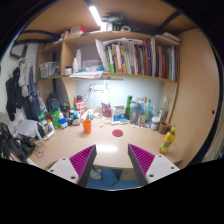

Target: Pour water

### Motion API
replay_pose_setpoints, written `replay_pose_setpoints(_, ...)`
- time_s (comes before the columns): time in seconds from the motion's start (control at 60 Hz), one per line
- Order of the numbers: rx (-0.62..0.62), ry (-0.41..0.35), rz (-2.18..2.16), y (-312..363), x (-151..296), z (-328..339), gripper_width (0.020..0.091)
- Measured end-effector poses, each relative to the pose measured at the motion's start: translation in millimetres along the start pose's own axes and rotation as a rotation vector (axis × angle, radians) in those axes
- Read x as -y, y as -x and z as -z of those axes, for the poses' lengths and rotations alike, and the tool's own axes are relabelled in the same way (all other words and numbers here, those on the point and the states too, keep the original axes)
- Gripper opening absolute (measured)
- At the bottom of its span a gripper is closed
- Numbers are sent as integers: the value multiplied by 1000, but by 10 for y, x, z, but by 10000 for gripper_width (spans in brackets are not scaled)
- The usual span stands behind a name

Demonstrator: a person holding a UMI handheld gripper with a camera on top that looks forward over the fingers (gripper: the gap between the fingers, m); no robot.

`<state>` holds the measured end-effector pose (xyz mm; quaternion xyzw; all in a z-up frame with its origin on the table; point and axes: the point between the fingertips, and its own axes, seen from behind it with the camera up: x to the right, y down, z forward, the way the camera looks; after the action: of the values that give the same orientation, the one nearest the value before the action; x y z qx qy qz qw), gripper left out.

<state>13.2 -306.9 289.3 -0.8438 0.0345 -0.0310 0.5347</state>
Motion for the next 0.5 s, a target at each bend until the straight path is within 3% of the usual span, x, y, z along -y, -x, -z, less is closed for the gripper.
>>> replay_pose_setpoints(0.267,12,-50,-41,-219,29,-71,710)
replay_pose_setpoints(0.5,-187,-97,20,-1764,-401,-463,702)
